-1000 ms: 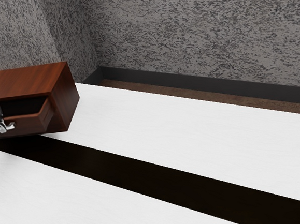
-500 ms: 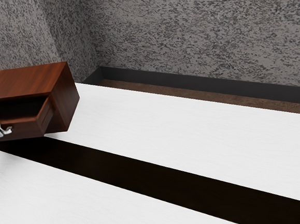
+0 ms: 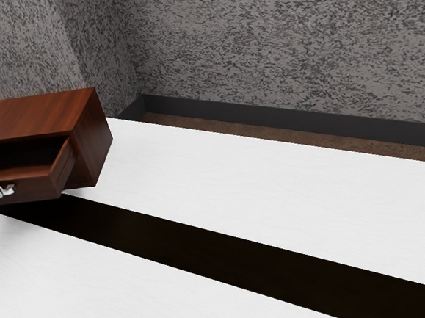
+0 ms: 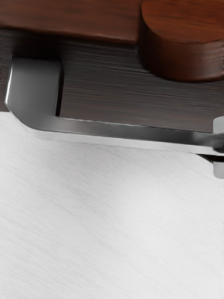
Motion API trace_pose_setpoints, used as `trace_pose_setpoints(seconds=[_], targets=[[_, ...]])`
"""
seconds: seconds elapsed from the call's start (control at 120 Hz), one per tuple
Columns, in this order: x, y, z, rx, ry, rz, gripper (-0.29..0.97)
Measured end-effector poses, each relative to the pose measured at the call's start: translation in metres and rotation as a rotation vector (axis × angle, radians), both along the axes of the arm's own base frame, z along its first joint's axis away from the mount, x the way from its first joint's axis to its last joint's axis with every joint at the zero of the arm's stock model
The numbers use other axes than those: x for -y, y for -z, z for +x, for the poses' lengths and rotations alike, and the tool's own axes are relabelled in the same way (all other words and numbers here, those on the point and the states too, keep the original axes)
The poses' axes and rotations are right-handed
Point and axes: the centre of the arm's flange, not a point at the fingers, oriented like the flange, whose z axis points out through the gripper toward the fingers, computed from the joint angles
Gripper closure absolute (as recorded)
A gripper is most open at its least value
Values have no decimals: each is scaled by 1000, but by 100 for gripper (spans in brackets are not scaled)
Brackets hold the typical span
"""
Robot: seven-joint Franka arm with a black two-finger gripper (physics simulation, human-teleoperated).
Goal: Pull the drawer handle with one arm to open the drawer
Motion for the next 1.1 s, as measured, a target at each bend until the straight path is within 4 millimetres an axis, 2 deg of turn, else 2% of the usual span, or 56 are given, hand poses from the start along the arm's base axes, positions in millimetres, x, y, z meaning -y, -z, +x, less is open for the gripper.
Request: trace_pose_setpoints(seconds=[0.5,0.667,0.867,0.942,1.033,1.1], targets=[[5,0,-11,8,-9,-1,72],[5,-3,-11,14,-11,1,64],[14,-44,-20,78,7,30,57],[10,-65,-20,95,9,44,45],[-8,-97,-4,90,15,78,29],[-21,-108,15,56,22,89,21]])
